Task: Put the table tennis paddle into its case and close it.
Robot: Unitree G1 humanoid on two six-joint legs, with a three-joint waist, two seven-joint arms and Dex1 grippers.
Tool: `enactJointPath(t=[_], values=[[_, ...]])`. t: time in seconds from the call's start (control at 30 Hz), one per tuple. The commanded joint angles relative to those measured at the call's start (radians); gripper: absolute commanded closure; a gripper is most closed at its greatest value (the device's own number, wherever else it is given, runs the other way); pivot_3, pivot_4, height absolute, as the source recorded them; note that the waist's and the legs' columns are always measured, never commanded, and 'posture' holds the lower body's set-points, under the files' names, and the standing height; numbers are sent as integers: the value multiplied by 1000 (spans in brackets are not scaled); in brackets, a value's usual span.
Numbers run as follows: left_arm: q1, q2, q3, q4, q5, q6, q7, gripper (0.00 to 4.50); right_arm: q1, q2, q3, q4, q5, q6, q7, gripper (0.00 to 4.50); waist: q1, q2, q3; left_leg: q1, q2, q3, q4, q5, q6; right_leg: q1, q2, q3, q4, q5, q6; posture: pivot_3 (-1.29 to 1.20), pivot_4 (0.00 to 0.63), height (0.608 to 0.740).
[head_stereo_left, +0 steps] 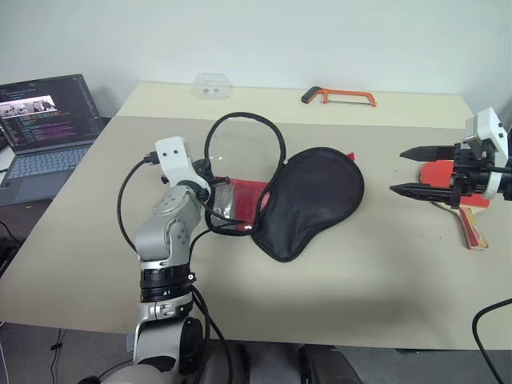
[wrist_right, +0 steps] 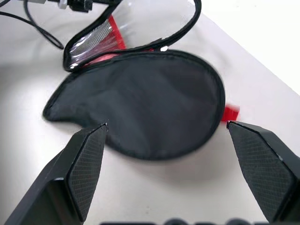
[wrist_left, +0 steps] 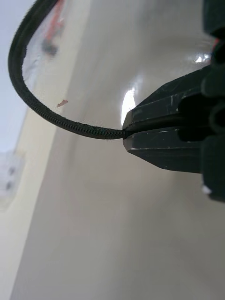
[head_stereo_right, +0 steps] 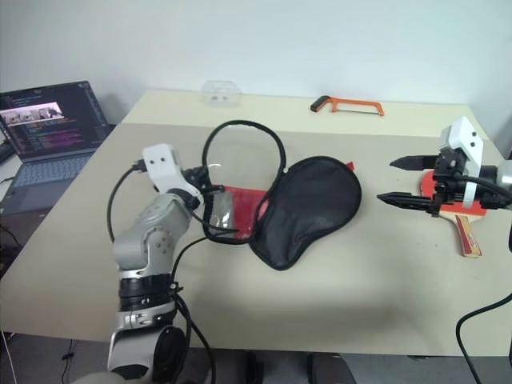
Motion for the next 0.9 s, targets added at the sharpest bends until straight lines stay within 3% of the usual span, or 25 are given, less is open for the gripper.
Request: enactJointPath(t=[0.03,0.3,0.67,0.9], values=[[-30,14,12,1,21,-60,21,4449,-21,-17,-24,-29,13,-5,-7,0,0,0,0,0,0,0,0,0,0,0,0,0,0,0,0,0,150,740],[-29,9,34,7,17,-101,50,4449,-33,-8,-15,-18,9,-13,-10,0,1,0,0,-1,1,0,0,0,0,0,0,0,-2,1,1,0,150,740],[-44,-132,46,-51,-70,-140,71,4449,-50,-2,-1,-12,8,-6,-8,0,3,0,0,-1,0,0,0,0,0,1,-1,0,-4,1,1,0,150,740],[-129,-178,62,19,-77,-253,122,4449,-58,5,11,-11,9,-4,-10,0,3,0,0,-1,-2,0,0,0,0,1,0,0,-4,1,1,0,150,740]])
